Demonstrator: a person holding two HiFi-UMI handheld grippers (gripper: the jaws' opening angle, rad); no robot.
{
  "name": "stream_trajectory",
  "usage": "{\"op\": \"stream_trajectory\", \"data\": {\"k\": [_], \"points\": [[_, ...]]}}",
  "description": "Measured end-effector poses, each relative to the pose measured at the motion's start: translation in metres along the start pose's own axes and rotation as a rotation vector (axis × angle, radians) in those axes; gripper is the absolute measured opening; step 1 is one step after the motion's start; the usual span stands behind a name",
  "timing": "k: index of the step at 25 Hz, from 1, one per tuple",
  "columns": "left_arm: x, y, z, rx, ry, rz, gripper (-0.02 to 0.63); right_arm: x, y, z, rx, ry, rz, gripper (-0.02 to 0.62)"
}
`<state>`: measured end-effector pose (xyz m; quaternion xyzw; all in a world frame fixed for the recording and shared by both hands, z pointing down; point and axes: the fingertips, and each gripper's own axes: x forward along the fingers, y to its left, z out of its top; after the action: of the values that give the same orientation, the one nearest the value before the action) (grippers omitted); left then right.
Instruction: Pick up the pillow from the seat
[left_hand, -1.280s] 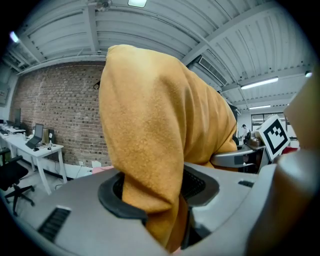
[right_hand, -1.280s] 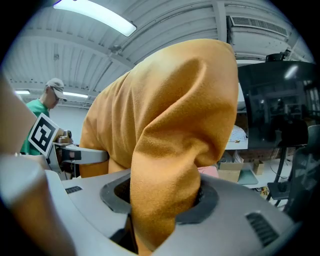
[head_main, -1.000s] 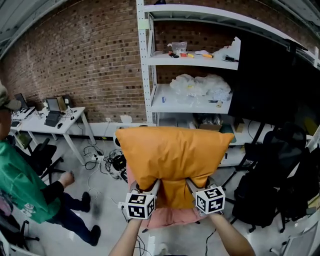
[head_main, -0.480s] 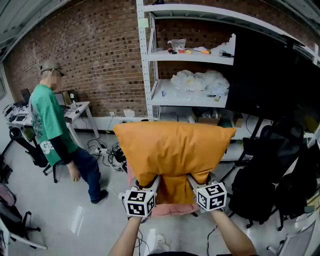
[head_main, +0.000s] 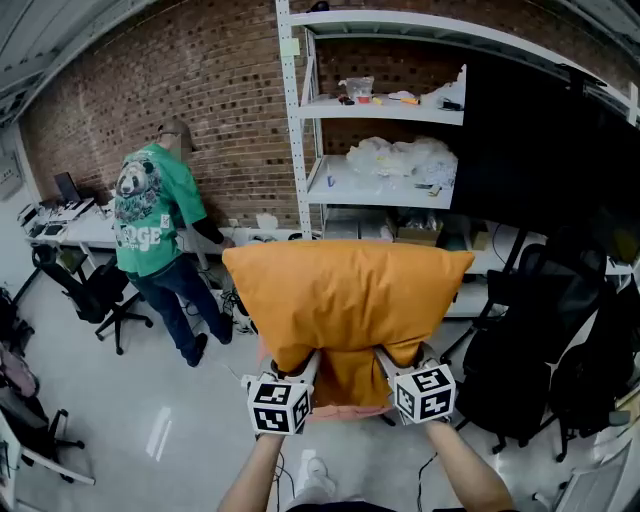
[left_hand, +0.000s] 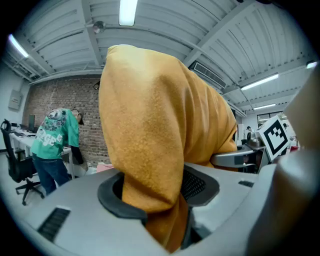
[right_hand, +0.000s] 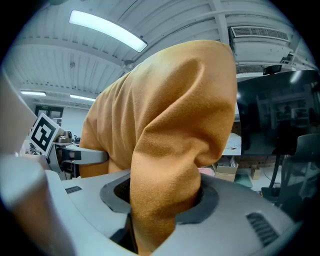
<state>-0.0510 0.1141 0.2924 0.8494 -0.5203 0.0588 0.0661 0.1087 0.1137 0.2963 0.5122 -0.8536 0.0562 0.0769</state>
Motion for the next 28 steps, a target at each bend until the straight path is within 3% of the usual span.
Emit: {"op": "stream_trajectory", "data": {"k": [28], "points": [[-0.03, -0.003, 0.007, 0.006, -0.004, -0.01, 0.206, -0.02, 0.022, 0.006, -0.004, -0.003, -0.009, 0.199]]}}
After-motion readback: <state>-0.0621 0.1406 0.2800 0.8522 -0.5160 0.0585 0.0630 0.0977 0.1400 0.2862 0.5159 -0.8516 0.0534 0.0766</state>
